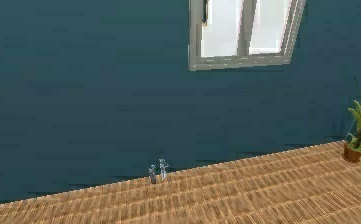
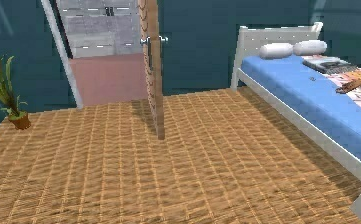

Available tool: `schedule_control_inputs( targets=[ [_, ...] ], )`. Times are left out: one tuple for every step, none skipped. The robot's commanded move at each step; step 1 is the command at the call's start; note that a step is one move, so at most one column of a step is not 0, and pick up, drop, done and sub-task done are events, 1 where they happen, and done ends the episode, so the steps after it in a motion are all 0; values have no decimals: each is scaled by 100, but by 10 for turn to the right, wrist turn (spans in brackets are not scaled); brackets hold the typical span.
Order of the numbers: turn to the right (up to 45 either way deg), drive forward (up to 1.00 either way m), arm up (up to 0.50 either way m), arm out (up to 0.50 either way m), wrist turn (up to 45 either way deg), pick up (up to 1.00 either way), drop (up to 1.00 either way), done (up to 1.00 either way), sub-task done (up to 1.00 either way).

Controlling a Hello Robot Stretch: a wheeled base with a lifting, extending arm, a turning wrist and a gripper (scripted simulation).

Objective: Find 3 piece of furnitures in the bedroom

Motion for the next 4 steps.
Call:
schedule_control_inputs(
  targets=[
    [0, 5, 0, 0, 0, 0, 0, 0, 0],
    [-450, 0, 0, 0, 0, 0, 0, 0, 0],
    [-300, 0, 0, 0, 0, 0, 0, 0, 0],
    [0, 50, 0, 0, 0, 0, 0, 0, 0]
  ],
)
